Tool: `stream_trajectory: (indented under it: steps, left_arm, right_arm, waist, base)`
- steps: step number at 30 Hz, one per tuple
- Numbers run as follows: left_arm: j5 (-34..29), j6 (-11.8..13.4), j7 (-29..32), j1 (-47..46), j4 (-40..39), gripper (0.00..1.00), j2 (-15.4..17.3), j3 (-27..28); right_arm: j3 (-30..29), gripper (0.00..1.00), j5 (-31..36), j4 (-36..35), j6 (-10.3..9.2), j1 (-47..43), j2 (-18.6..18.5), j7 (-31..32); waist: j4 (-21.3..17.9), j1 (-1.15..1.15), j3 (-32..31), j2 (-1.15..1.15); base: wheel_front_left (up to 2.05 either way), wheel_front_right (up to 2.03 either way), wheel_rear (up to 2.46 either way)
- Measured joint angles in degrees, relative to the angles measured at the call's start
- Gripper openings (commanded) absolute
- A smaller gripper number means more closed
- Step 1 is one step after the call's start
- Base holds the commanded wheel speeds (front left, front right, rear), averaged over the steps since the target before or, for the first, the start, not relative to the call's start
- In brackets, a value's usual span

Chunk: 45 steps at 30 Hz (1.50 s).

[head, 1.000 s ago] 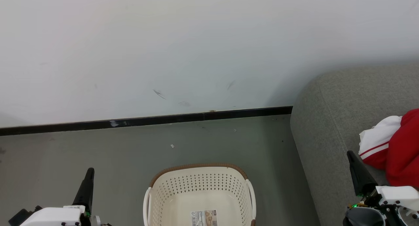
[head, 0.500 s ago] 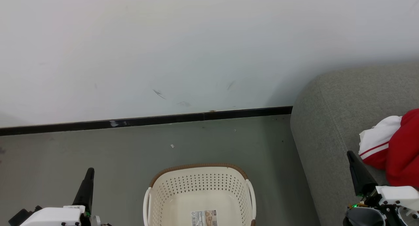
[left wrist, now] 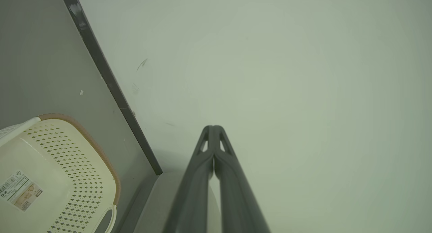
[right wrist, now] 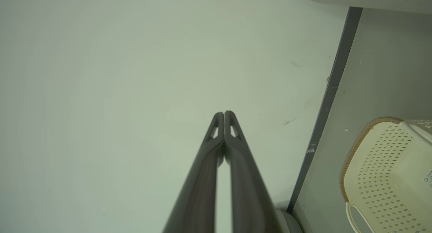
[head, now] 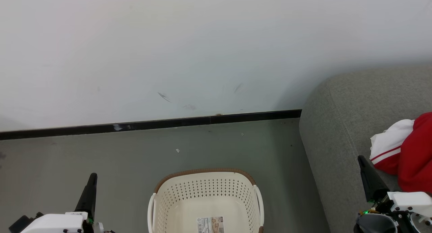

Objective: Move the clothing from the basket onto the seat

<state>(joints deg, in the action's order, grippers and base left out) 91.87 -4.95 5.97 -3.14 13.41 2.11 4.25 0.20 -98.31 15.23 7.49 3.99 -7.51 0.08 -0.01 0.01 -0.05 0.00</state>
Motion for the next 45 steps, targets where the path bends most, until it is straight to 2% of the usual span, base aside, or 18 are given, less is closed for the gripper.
stream_trajectory:
  steps: [45]
  left_arm:
    - [0.0, 0.0, 0.0, 0.0, 0.0, 0.00, 0.0, 0.0]
  right_arm:
    - [0.1, 0.00, 0.0, 0.0, 0.00, 0.0, 0.0, 0.0]
  waist:
    - [0.0, 0.00, 0.0, 0.00]
  base:
    - [0.00, 0.00, 0.00]
